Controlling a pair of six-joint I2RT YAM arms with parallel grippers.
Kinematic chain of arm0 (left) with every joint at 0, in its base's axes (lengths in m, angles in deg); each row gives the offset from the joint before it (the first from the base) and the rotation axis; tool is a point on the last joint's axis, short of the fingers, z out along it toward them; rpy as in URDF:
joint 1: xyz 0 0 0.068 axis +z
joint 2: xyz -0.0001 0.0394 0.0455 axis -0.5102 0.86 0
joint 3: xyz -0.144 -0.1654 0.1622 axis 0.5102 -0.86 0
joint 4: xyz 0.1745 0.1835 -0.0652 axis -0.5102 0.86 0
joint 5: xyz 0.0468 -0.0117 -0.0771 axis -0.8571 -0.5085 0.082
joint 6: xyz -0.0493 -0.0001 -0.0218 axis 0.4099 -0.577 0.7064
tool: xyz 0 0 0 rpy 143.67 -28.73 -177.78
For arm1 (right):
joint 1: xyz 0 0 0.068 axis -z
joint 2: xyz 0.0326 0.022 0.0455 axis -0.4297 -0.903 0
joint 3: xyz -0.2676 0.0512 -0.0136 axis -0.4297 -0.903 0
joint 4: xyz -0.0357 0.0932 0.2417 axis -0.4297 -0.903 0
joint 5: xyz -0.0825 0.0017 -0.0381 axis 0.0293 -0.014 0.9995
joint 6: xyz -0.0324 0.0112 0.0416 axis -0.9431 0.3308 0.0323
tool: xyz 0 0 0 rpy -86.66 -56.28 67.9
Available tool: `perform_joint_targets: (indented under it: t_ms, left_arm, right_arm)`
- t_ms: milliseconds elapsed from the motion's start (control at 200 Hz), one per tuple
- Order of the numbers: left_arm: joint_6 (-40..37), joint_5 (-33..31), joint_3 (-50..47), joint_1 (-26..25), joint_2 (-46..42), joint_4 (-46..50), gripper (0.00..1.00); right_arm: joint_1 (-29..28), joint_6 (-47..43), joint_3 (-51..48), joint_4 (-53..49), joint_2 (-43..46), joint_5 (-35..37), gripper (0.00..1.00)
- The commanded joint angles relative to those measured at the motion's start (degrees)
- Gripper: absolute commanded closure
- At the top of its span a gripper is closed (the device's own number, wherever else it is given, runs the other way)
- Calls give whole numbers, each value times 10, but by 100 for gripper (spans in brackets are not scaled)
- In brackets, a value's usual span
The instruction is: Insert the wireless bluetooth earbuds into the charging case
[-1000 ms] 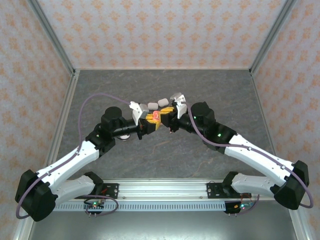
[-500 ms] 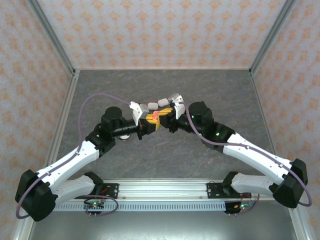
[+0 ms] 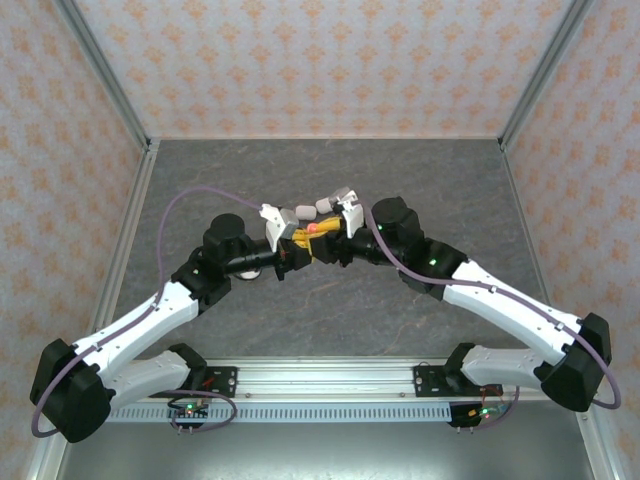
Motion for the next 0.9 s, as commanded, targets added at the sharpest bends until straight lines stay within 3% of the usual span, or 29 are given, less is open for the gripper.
perform_joint_targets:
  t_ms: [0, 285, 586, 741, 891]
  left_arm:
    - [-6, 10, 1, -3, -12, -28, 100]
    - [-9, -11, -15, -2, -32, -35, 100]
    - [-12, -15, -28, -2, -60, -48, 100]
    - [-13, -16, -33, -2, -68, -51, 100]
    - [-16, -16, -33, -2, -69, -53, 100]
  right_arm:
    - [12, 10, 37, -26, 27, 3, 49]
    - [78, 53, 64, -123, 79, 62, 40]
    - [166, 109, 20, -205, 76, 60, 38]
    - [208, 130, -23, -211, 48, 57, 37]
    - [212, 133, -23, -237, -15, 77, 35]
